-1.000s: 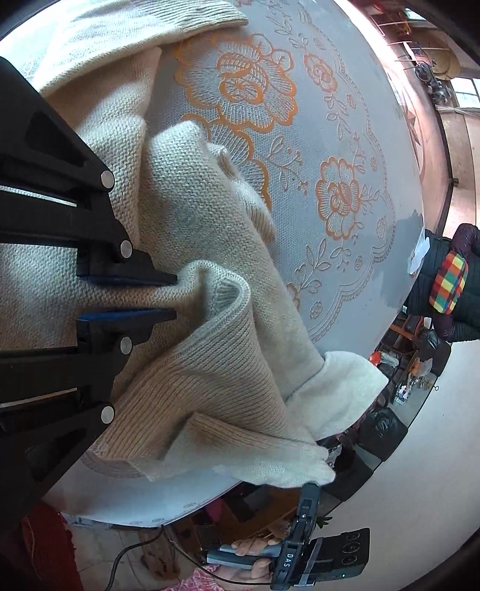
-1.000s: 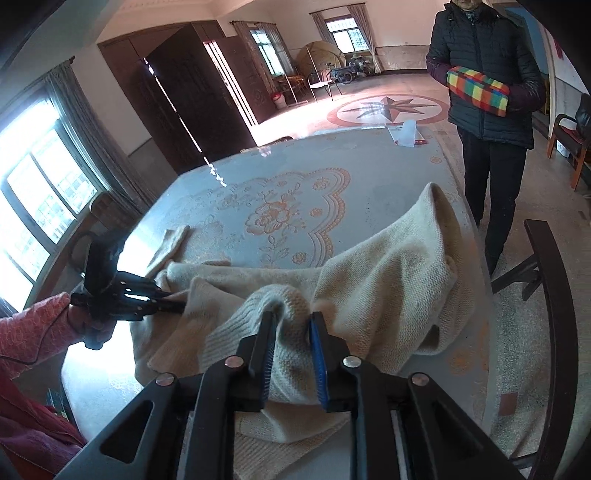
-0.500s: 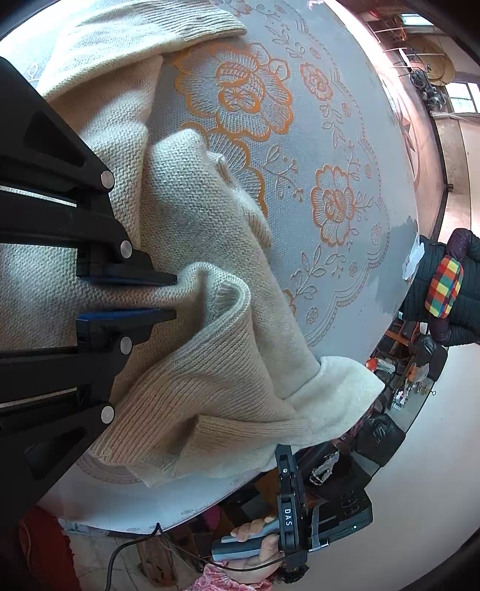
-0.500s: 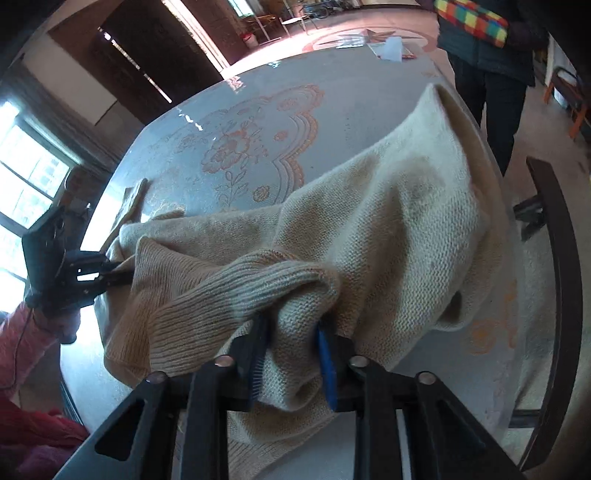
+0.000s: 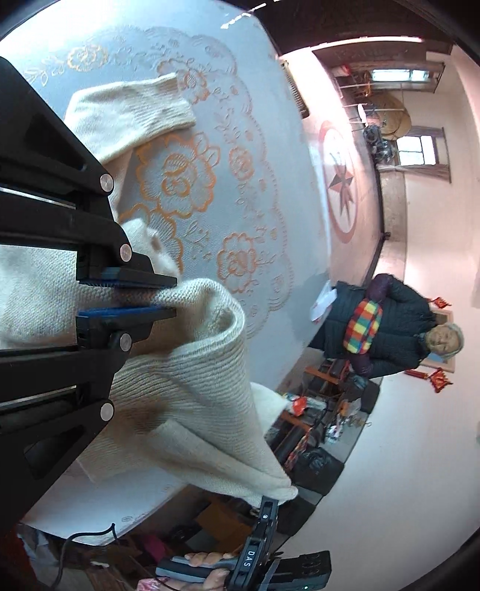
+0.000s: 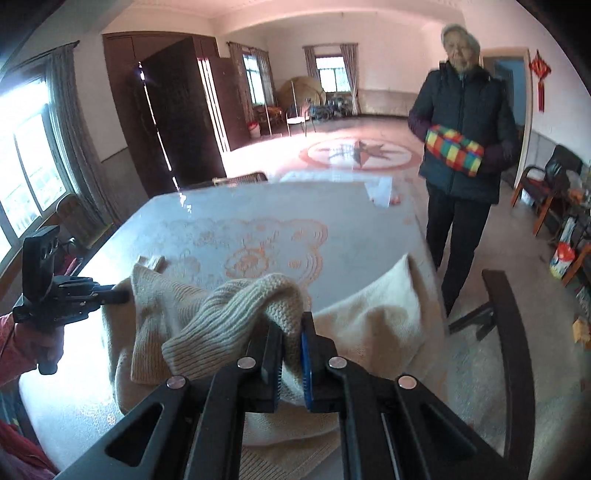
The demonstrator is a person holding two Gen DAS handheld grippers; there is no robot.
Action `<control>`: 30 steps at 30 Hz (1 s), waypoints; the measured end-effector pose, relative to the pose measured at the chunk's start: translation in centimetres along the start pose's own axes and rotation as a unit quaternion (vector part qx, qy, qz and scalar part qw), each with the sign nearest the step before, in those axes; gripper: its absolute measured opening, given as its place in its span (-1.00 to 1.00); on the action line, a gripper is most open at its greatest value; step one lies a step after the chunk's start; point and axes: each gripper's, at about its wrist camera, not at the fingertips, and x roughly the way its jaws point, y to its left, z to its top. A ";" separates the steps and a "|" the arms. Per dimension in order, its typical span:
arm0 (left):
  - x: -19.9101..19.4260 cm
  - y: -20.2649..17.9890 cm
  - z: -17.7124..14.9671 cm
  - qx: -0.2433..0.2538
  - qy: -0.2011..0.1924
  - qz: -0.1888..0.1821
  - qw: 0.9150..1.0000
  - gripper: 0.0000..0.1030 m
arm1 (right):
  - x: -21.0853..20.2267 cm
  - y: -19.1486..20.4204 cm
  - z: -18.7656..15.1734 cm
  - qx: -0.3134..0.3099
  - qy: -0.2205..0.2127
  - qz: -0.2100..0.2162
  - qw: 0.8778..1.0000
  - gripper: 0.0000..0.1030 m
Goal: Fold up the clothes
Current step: 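Lift the sweater high with both grippers to hang it open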
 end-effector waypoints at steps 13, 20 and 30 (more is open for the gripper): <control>-24.5 -0.7 6.8 -0.006 -0.294 0.117 0.948 -0.84 | -15.4 6.0 8.8 -0.066 -0.219 -0.017 0.973 -0.87; -16.4 -1.9 2.1 0.018 -0.126 0.063 0.990 -0.33 | -17.5 7.0 7.6 -0.068 -0.224 0.022 0.972 -0.87; -1.8 -4.7 -2.5 0.067 0.010 -0.065 0.996 -0.05 | -17.4 4.9 4.1 -0.043 -0.179 0.038 0.982 -0.87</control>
